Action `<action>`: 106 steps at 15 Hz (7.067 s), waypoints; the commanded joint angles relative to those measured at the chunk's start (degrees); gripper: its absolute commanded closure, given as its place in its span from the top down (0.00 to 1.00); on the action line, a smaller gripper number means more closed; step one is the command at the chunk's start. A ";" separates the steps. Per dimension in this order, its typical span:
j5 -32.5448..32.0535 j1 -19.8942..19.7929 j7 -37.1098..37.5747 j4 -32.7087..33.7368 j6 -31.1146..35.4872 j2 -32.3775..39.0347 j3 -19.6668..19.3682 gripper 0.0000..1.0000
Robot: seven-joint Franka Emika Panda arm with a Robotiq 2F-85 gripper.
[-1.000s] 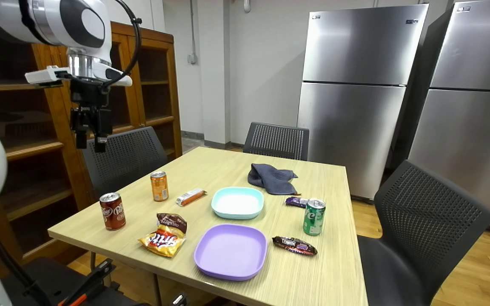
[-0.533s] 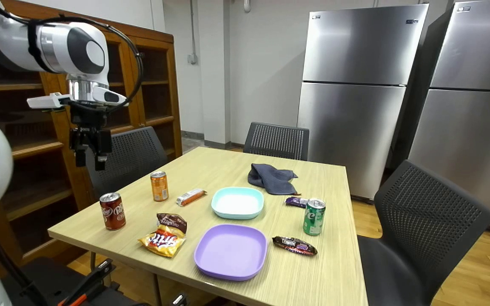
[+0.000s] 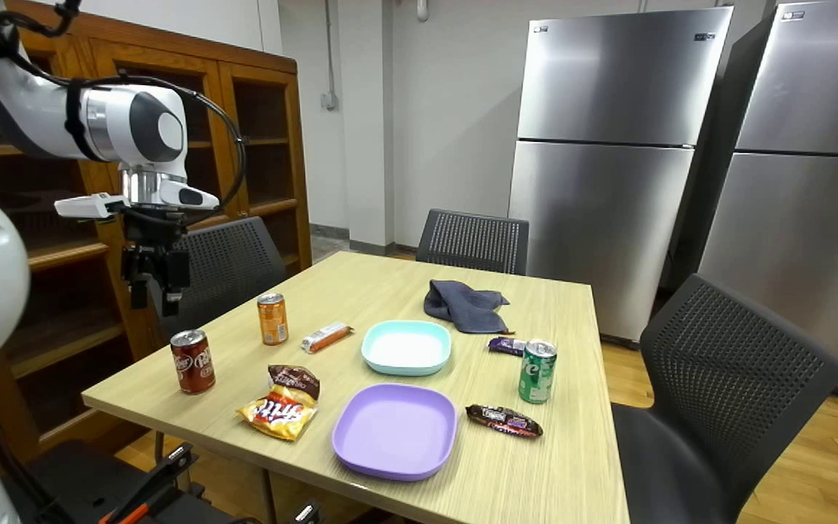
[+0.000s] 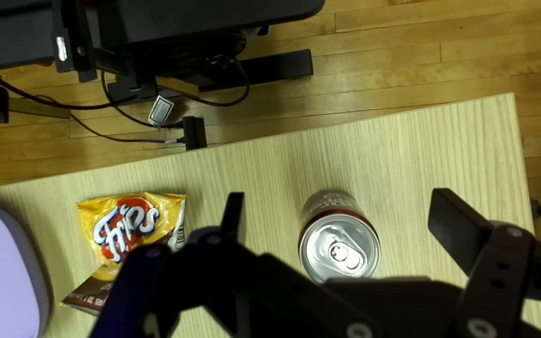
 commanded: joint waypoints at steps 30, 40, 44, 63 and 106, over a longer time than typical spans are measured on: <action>-6.33 5.93 -1.11 3.94 8.59 10.12 -5.19 1.00; -11.96 7.05 -0.47 -0.73 17.51 9.13 -7.77 1.00; -12.54 7.04 -0.80 -2.05 20.95 9.46 -8.25 1.00; -13.18 8.58 -0.61 -4.41 24.81 9.59 -10.06 0.42; -10.98 -5.21 -2.97 11.58 10.39 8.78 -19.03 0.38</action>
